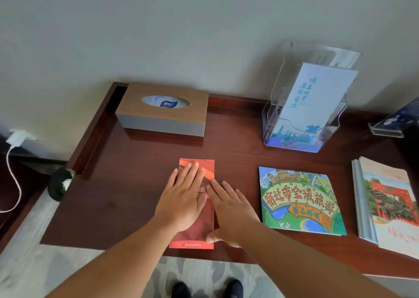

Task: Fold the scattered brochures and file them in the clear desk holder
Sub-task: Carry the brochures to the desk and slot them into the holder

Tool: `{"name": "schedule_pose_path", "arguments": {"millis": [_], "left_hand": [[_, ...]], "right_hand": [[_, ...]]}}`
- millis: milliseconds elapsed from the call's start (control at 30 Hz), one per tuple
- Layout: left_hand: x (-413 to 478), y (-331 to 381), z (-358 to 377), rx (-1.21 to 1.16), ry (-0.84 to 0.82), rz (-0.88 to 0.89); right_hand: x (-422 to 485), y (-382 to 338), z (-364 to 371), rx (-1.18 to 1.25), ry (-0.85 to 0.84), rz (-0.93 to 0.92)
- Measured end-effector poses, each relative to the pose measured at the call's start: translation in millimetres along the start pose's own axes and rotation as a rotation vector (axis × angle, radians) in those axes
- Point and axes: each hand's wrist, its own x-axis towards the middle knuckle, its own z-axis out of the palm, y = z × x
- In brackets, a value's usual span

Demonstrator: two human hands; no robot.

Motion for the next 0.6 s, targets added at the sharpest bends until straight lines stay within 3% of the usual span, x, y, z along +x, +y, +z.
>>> {"name": "schedule_pose_path", "arguments": {"millis": [433,600], "left_hand": [[0,-13,-9,-0.015,-0.057,0.034],[-8,-31,-26,-0.034,-0.048,-0.083]], "right_hand": [[-1,0,2,-0.039,-0.02,-0.008],[-2,-2,-1,-0.041,-0.025,-0.006]]}}
